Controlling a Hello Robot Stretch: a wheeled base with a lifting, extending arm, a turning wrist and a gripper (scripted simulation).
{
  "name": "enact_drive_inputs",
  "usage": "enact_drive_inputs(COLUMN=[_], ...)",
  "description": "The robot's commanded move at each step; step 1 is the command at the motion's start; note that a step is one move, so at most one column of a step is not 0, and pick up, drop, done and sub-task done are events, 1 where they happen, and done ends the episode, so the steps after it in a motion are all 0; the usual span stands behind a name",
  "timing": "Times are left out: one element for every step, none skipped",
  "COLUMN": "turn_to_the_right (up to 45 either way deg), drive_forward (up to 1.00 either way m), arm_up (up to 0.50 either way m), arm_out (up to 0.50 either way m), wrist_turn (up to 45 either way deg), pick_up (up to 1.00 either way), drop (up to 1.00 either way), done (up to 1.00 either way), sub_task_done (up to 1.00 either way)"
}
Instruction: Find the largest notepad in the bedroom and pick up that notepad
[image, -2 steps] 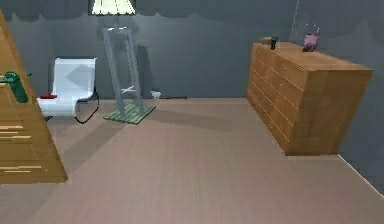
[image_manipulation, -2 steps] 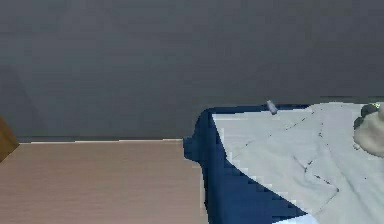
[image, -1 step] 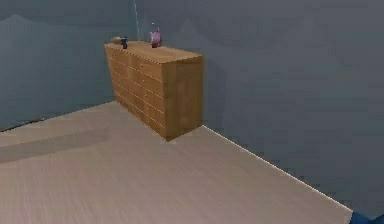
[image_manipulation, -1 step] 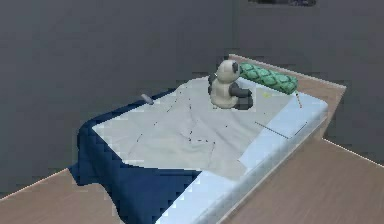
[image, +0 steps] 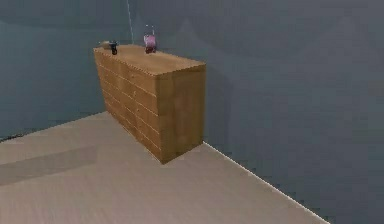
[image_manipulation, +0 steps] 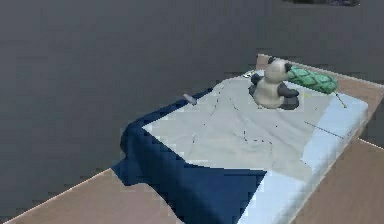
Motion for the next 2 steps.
enact_drive_inputs(turn_to_the_right=[-30.0,0.0], drive_forward=[0.00,1.00], arm_up=[0.00,0.00], arm_out=[0.00,0.00], wrist_turn=[0.0,0.0], pick_up=[0.00,0.00], drop=[0.00,0.00], done=[0.00,0.00], sub_task_done=[0.00,0.00])
